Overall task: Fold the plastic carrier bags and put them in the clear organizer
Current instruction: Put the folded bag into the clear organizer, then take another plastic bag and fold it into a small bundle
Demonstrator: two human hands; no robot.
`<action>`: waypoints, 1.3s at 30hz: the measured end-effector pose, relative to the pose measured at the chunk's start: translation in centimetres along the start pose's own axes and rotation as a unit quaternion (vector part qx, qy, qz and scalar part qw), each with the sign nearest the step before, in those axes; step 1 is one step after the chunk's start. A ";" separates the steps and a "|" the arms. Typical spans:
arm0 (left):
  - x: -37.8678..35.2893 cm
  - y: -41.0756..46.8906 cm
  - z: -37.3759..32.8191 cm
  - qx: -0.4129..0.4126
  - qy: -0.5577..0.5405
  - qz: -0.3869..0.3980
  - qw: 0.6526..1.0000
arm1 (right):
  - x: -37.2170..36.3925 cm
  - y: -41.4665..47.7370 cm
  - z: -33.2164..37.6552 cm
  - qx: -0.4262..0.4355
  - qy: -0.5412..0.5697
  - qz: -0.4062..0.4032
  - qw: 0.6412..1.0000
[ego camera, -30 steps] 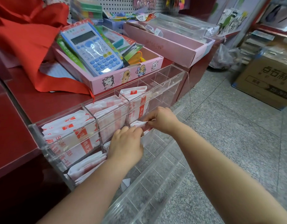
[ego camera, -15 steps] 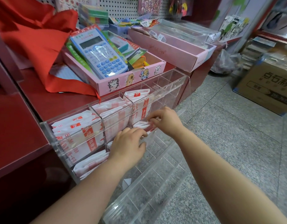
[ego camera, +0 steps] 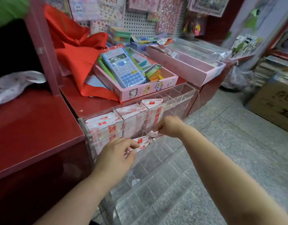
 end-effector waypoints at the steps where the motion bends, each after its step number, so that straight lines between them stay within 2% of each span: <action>1: 0.4 -0.3 -0.2 -0.011 -0.004 -0.006 1.000 | -0.1 -0.3 0.0 0.002 0.006 -0.006 1.000; 3: 1.8 -1.0 -0.3 -0.034 -0.003 -0.023 0.999 | 0.2 -1.1 -0.2 0.001 0.053 -0.048 0.997; 7: 5.7 -3.2 0.9 -0.051 0.023 -0.068 0.996 | 2.6 -4.5 0.1 -0.029 0.163 -0.178 0.970; 12: 12.2 -6.4 3.5 -0.034 0.110 -0.119 0.986 | 5.3 -8.9 4.4 0.019 0.206 -0.253 0.945; 17: 20.2 -10.2 8.1 0.064 0.242 -0.138 0.958 | 6.1 -9.5 13.7 0.117 0.178 -0.248 0.945; 19: 23.0 -11.7 10.3 0.142 0.286 -0.107 0.942 | 5.9 -8.9 18.4 0.164 0.168 -0.243 0.941; 21: 25.1 -13.6 12.6 0.216 0.327 -0.043 0.919 | 5.1 -7.9 23.1 0.223 0.177 -0.223 0.932; 24: 26.6 -15.2 14.7 0.267 0.334 -0.005 0.904 | 2.8 -5.6 29.2 0.295 0.151 -0.161 0.930; 27: 26.5 -15.4 14.8 0.267 0.346 0.007 0.899 | -0.2 -3.2 34.0 0.313 0.044 -0.124 0.941; 30: 26.4 -15.3 15.3 0.262 0.351 0.004 0.899 | -1.6 -1.4 37.3 0.371 -0.011 -0.234 0.899; 34: 26.6 -15.1 15.9 0.259 0.351 -0.010 0.900 | -1.3 1.8 39.0 0.339 -0.105 -0.295 0.887; 36: 26.8 -15.2 16.1 0.274 0.330 -0.028 0.903 | -1.1 2.3 39.4 0.338 -0.078 -0.274 0.897; 39: 27.4 -15.9 16.2 0.273 0.234 -0.137 0.923 | -1.9 0.4 40.6 0.404 0.007 -0.254 0.879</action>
Point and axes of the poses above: each hand's wrist, its own y-axis towards the middle knuckle, its own x-axis out of the back of the hand, z = x × y, the point moved 3 cm from there along y, towards the middle knuckle, and after that the axes turned 10 degrees about y, right-handed, at the moved point
